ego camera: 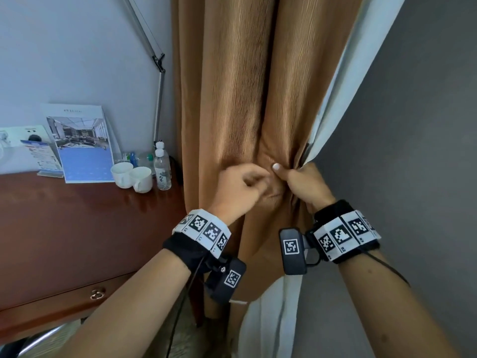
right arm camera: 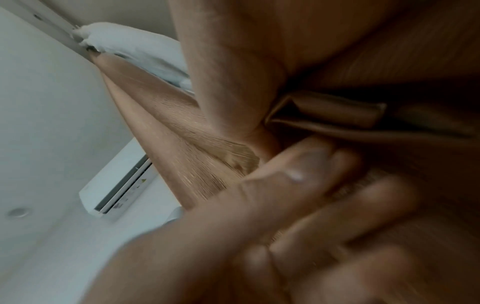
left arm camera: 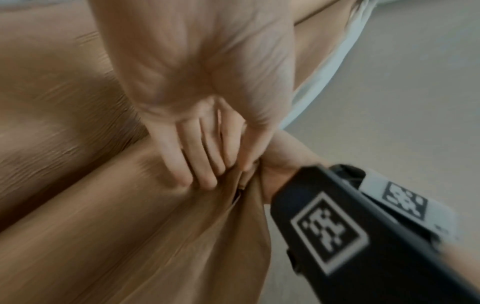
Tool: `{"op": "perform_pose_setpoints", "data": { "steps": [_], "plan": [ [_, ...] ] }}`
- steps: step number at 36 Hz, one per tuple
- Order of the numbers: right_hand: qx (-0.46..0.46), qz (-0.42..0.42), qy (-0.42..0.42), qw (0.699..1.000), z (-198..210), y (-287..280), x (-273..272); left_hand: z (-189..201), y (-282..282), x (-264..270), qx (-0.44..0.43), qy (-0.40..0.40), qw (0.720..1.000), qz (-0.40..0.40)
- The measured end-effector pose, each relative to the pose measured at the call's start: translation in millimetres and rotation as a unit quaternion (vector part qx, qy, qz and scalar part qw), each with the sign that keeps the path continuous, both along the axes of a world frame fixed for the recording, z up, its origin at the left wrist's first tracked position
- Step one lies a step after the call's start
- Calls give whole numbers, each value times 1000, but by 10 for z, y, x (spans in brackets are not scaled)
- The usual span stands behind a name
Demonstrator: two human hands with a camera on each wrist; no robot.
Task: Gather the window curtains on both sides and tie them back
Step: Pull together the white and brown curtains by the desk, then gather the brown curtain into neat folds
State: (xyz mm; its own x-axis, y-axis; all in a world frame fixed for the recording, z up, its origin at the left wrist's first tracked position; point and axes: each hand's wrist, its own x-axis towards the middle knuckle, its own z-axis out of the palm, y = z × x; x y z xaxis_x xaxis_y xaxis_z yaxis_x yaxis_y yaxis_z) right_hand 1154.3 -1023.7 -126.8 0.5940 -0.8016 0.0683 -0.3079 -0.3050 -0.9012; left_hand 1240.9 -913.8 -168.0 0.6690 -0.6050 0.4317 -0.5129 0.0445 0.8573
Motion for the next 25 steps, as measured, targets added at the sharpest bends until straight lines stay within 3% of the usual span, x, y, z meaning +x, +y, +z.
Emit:
{"op": "perform_pose_setpoints", "data": {
  "steps": [3, 6, 12, 19, 25],
  "plan": [
    [11, -17, -13, 1000, -14, -60, -23, 79, 78, 204, -76, -20, 984, 163],
    [17, -35, -16, 999, -19, -113, -38, 130, 132, 436, -48, -20, 970, 238],
    [48, -25, -26, 998, -21, -100, 14, 148, 62, 519, 33, 96, 990, 95],
    [9, -52, -21, 998, -126, -101, 78, 129, -5, 457, -7, 107, 990, 93],
    [-38, -94, -13, 995, -182, -70, 160, 65, -8, 397, -11, 77, 996, 40]
  ]
}}
